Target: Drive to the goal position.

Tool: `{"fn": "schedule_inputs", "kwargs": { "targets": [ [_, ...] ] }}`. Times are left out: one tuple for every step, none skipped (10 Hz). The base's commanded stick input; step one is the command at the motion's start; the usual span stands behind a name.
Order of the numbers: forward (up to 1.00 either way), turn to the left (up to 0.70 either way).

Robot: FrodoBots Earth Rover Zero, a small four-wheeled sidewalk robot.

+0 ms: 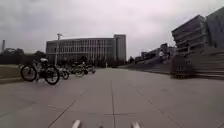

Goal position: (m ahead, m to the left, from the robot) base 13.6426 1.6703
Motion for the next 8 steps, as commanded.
{"fn": "schedule_inputs", "kwargs": {
  "targets": [
    [0.85, 0.0],
    [0.85, 0.0],
    [0.85, 0.0],
    [0.85, 0.0],
    [0.85, 0.0],
    [0.85, 0.0],
    [0.85, 0.0],
    [0.85, 0.0]
  ]
}}
